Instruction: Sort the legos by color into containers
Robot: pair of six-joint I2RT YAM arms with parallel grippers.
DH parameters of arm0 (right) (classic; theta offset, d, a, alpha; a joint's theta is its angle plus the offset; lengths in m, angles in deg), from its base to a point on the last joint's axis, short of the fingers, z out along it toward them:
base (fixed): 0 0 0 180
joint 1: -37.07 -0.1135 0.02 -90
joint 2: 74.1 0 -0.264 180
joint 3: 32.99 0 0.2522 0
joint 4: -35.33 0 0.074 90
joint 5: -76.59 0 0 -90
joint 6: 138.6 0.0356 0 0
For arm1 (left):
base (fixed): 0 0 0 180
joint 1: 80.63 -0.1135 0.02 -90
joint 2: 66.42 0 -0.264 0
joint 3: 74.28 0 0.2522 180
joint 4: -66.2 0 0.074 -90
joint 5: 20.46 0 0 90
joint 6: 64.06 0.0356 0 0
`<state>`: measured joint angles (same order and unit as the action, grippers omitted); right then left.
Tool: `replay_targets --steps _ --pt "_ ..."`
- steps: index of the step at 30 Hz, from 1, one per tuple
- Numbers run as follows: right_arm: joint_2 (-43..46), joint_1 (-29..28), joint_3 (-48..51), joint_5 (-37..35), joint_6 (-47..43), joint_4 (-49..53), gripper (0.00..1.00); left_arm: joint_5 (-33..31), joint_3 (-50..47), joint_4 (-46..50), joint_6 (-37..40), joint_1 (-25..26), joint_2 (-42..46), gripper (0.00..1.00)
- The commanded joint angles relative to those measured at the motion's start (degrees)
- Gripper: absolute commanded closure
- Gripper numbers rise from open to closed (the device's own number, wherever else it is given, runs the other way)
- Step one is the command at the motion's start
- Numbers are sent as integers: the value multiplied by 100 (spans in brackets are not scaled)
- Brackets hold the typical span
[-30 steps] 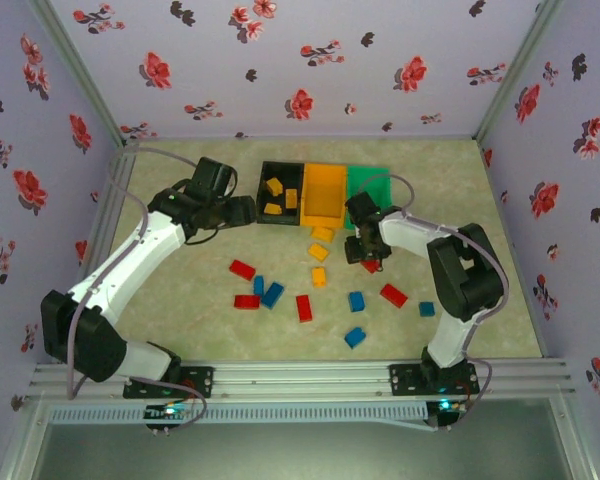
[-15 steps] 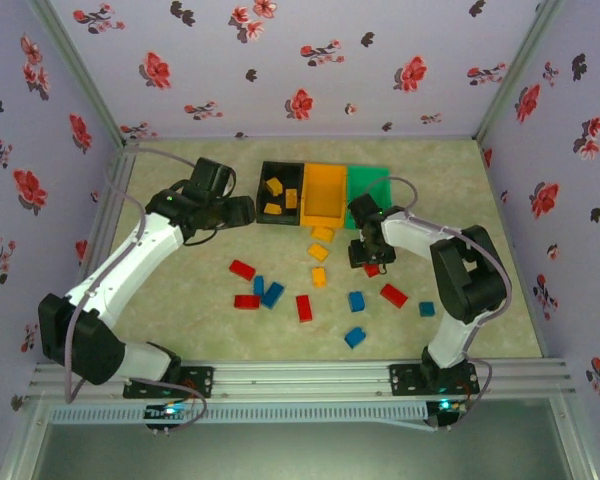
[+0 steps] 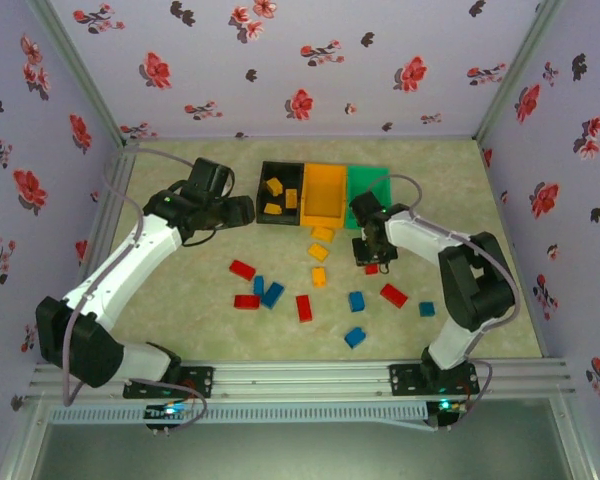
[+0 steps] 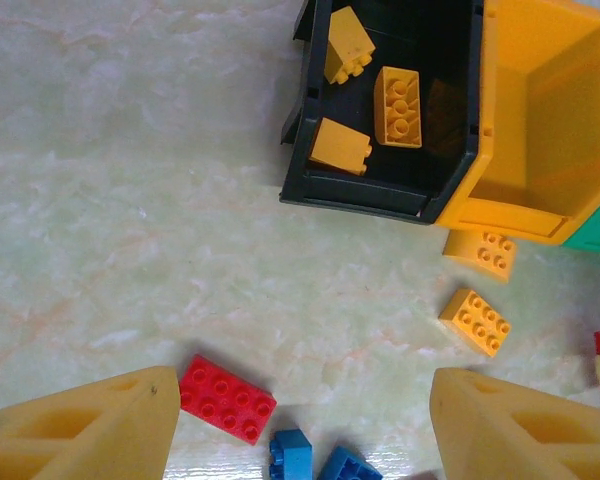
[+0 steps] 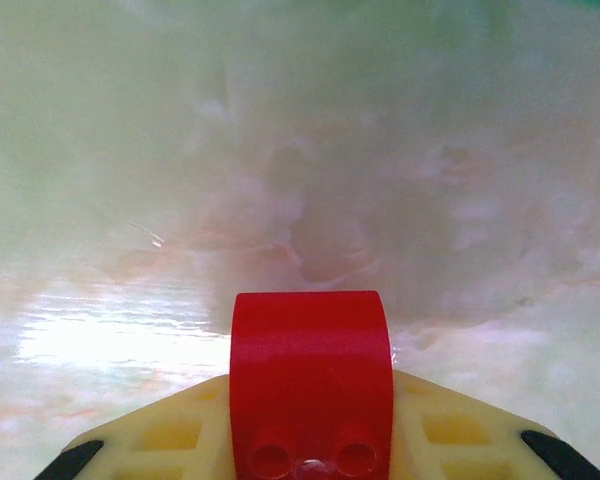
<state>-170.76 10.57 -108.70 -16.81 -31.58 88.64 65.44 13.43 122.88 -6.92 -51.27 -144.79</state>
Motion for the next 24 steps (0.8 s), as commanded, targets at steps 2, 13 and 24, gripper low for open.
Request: replay_targets --steps 2,13,24 --pt "519 -15 -768 -104 25 281 73 -126 14 140 -102 52 234 32" --pt "197 -49 -2186 -183 369 -639 74 -122 40 177 -245 270 335 32" --pt "-1513 -66 -3679 120 540 -866 71 -181 -121 274 -280 327 514 32"
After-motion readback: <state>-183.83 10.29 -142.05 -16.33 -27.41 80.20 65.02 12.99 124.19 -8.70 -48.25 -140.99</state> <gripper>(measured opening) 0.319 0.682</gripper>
